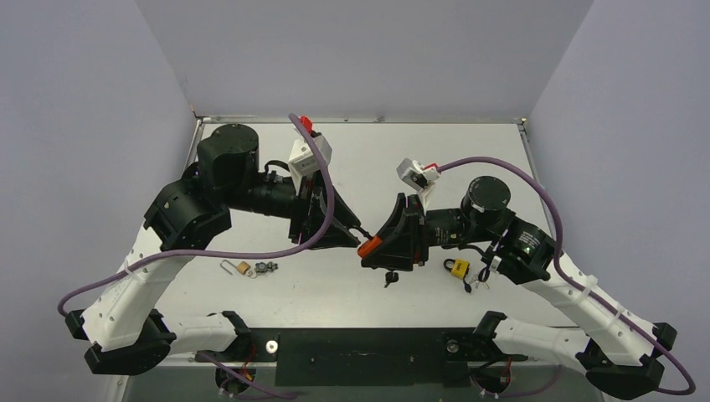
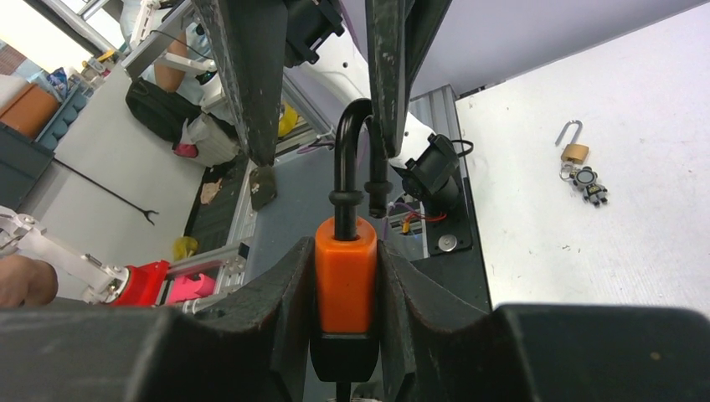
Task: Lock with the key
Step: Lock the lock.
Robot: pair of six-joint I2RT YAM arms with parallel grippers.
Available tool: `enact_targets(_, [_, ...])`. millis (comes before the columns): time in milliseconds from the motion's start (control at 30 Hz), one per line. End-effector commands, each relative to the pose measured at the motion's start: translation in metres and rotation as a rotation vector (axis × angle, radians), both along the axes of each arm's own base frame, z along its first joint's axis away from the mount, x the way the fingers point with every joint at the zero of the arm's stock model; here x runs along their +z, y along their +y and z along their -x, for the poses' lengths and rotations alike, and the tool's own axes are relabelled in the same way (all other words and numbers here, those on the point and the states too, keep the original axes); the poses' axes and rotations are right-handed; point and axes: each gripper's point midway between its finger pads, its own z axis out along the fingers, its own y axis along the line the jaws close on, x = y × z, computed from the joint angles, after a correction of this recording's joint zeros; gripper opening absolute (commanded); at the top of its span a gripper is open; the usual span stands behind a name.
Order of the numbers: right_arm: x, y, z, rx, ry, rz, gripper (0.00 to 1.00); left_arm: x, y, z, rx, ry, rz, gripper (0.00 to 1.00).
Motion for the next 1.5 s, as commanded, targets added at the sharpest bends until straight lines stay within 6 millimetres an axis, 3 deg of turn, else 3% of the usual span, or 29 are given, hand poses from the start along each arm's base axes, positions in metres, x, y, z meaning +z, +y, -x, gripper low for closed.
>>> enact_targets(0, [0.036,-0.004,0.004,0.0,-0.093,-0.097,0.0,0.003,0.001,0.009,-0.021,-0.051,0.004,0.4])
enact_targets(300, [0.033,-0.006,0.001,-0.023,-0.106,-0.08,0.0,0.003,-0.003,0.007,-0.001,-0.048,-0.007,0.22])
enact_targets(367, [0.034,-0.007,-0.001,-0.037,-0.119,-0.08,0.0,0.002,-0.004,0.005,0.009,-0.044,-0.013,0.15])
enact_targets(433, [0.035,-0.008,-0.003,-0.052,-0.13,-0.079,0.0,0.0,-0.006,0.002,0.028,-0.036,-0.023,0.02])
enact_targets(500, [0.037,-0.009,-0.009,-0.094,-0.149,-0.077,0.0,0.001,-0.008,-0.003,0.057,-0.031,-0.019,0.0])
enact_targets(533, [0.038,-0.009,-0.018,-0.144,-0.155,-0.074,0.04,0.005,-0.01,-0.008,0.088,-0.029,-0.003,0.0])
enact_targets(567, [0.041,-0.011,-0.022,-0.175,-0.169,-0.077,0.22,0.01,-0.009,-0.01,0.107,-0.03,0.011,0.0])
enact_targets(600, [0.045,-0.013,-0.032,-0.239,-0.181,-0.082,0.32,0.017,-0.01,-0.014,0.136,-0.025,0.034,0.0])
enact_targets(700, [0.063,-0.027,-0.049,-0.388,-0.227,-0.138,0.76,0.042,-0.006,-0.02,0.203,-0.029,0.103,0.0])
enact_targets(733, [0.066,-0.031,-0.059,-0.449,-0.231,-0.15,0.81,0.049,-0.004,-0.023,0.236,-0.034,0.122,0.0])
enact_targets(867, [0.093,-0.049,-0.062,-0.52,-0.262,-0.257,0.82,0.079,0.009,-0.025,0.308,-0.062,0.213,0.0])
enact_targets(1100, [0.118,-0.053,-0.061,-0.481,-0.324,-0.354,0.75,0.114,0.023,-0.027,0.387,-0.06,0.33,0.0])
enact_targets(1300, [0.145,-0.042,-0.064,-0.426,-0.377,-0.42,0.73,0.137,0.027,-0.025,0.396,-0.02,0.421,0.0])
enact_targets(1467, [0.161,-0.031,-0.061,-0.358,-0.379,-0.476,0.68,0.143,0.024,-0.028,0.402,0.009,0.453,0.0])
